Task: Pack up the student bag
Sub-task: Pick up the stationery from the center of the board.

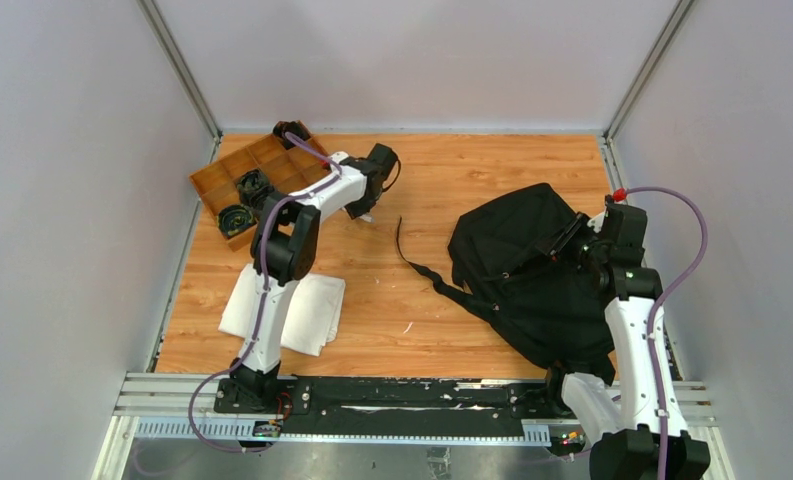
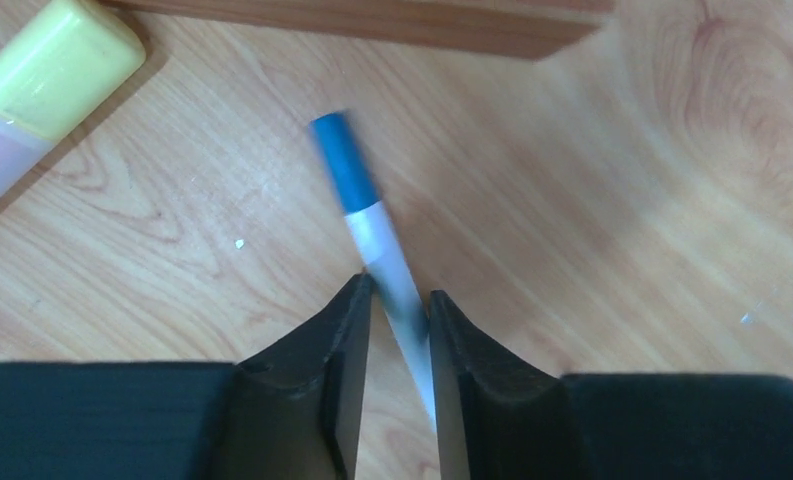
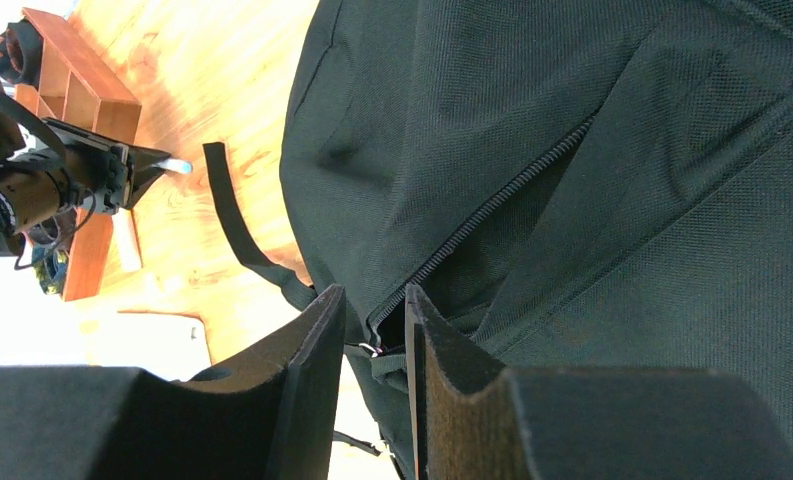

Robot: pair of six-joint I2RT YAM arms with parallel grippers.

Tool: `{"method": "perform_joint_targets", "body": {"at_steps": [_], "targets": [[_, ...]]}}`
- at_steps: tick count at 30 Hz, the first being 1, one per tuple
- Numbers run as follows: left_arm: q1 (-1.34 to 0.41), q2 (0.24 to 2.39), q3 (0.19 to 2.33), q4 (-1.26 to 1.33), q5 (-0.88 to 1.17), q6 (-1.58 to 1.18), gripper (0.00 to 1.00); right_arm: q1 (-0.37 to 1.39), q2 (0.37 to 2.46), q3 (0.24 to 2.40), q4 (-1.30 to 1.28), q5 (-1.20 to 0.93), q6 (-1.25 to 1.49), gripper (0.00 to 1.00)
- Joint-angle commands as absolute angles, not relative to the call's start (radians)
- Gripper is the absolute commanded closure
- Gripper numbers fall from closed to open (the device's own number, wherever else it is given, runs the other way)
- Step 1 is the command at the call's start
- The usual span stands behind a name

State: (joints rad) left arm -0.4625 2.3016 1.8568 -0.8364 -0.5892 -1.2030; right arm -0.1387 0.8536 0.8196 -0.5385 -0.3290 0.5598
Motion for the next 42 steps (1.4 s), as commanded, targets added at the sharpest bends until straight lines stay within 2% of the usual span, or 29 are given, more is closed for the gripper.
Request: {"method": "perform_joint_targets", "body": {"at_steps": [1,5,8,10,17,26,28,30,32,36,42], "targets": [[-0.52,2.253,1.729,-0.869,-0.587,-1.131,0.73,-0.151,0.83,0.827,-0.543,-0.34,0.555,0.68],[-0.538,2.121,1.566,-0.791,-0.537,-1.014,0.88,-0.152,0.82,0.842,-0.55,-0.351,0.554,0.68],[-0.555,1.976,1.396,-0.64,-0.473,-0.856,0.94,-0.151,0.818,0.878,-0.562,-0.382,0.539,0.68],[-0.557,1.86,1.239,-0.493,-0.354,-0.737,1.0,-0.149,0.808,0.901,-0.567,-0.392,0.529,0.67],[-0.558,1.643,1.084,-0.363,-0.015,-0.548,1.0,-0.082,0.801,0.911,-0.551,-0.395,0.54,0.67],[-0.652,1.558,1.026,-0.272,0.063,-0.501,1.0,-0.006,0.783,0.864,-0.511,-0.418,0.581,0.65],[-0.658,1.526,1.009,-0.222,0.148,-0.485,1.0,0.051,0.801,0.831,-0.442,-0.478,0.653,0.63],[-0.658,1.488,0.978,-0.144,0.22,-0.481,1.0,0.105,0.829,0.765,-0.233,-0.587,0.796,0.63],[-0.658,1.452,0.967,-0.09,0.263,-0.482,1.0,0.219,0.875,0.74,-0.05,-0.57,0.892,0.6],[-0.658,1.397,0.972,-0.063,0.313,-0.496,1.0,0.417,1.027,0.865,-0.105,-0.431,0.843,0.5],[-0.66,1.338,0.966,-0.035,0.357,-0.531,1.0,0.464,1.141,0.866,-0.011,-0.401,0.909,0.44]]}}
